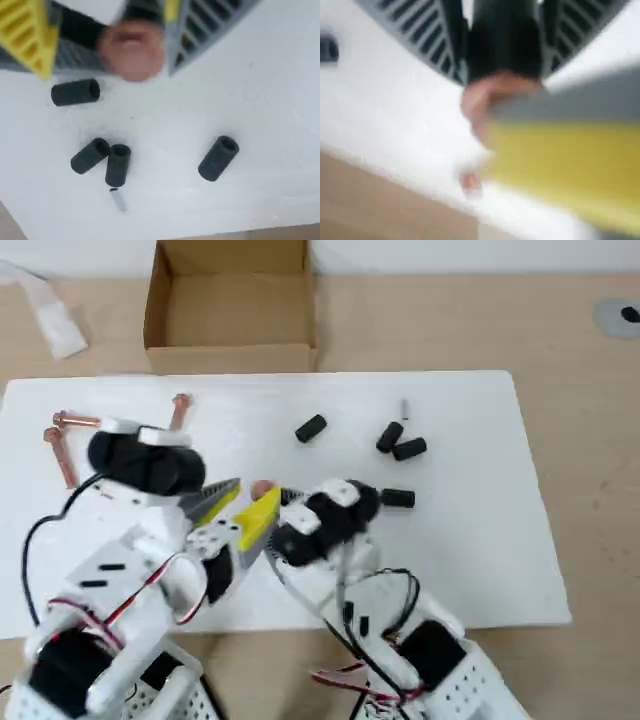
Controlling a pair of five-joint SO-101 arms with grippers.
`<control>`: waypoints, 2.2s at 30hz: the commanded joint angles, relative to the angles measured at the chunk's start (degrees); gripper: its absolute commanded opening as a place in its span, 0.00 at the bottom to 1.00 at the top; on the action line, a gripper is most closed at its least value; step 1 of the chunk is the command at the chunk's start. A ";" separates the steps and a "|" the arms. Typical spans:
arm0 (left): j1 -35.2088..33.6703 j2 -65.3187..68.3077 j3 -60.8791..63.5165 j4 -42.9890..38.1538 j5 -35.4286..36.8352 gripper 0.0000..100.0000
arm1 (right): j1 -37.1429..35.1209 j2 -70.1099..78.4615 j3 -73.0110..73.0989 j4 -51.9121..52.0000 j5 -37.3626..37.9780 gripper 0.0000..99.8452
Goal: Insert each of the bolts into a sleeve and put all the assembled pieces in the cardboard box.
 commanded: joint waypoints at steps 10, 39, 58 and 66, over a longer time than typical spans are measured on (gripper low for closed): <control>-4.40 -0.13 -16.62 13.63 -0.26 0.08 | 5.58 35.12 -36.00 -1.85 -4.40 0.01; -34.37 -0.22 -6.07 16.09 -17.23 0.01 | 21.76 130.42 -128.92 -1.76 -1.85 0.01; -34.37 -0.22 -3.96 16.00 -17.23 0.01 | 23.43 176.04 -174.11 -1.41 6.77 0.01; -34.37 -0.22 -2.11 16.00 -17.23 0.01 | 23.69 176.22 -174.29 2.81 6.86 0.04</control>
